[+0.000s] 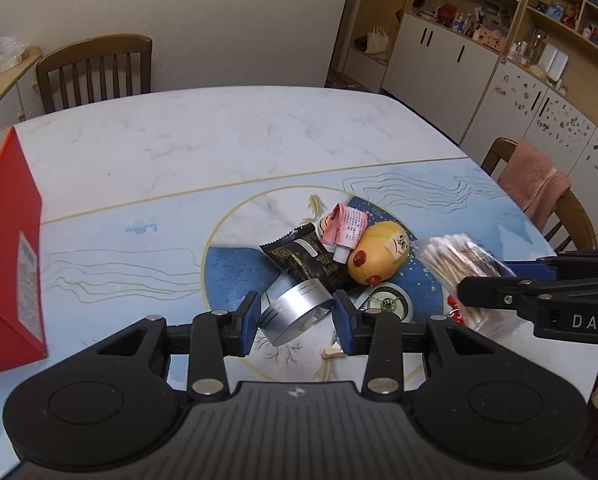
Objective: Organize objects
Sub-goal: 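Carry the tape roll and cotton swab pack over the red shoebox with both grippers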
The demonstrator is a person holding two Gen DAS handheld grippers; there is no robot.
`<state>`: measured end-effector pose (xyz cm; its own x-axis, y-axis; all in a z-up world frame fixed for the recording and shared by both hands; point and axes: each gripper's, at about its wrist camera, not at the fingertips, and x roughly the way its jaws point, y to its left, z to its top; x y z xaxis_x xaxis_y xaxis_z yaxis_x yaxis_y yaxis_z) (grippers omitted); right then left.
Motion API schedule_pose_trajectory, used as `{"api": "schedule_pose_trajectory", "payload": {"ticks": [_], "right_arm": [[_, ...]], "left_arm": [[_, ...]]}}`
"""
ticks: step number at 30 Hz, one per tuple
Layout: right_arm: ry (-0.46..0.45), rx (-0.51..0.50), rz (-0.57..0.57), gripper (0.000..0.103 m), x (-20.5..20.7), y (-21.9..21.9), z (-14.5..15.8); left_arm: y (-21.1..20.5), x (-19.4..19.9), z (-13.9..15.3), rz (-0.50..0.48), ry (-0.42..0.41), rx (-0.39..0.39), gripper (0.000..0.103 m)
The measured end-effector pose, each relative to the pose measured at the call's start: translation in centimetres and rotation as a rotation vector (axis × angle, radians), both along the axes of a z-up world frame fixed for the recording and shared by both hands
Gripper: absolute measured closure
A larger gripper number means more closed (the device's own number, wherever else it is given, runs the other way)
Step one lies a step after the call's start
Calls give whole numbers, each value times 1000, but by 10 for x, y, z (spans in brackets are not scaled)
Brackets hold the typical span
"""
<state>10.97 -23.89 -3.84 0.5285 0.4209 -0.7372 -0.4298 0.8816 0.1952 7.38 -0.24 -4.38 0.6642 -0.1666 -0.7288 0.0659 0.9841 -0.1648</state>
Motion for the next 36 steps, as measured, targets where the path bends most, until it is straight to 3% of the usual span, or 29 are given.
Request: {"api": "schedule_pose_trajectory", "payload": {"ticks": [15,36], "right_arm": [[-27,60,117,68,-15,74,35],[-91,48,307,68,-23,210,65]], "left_arm": [[63,-28,42,67,-22,-38,66],[186,-48,65,195,-71,-23,65]]}}
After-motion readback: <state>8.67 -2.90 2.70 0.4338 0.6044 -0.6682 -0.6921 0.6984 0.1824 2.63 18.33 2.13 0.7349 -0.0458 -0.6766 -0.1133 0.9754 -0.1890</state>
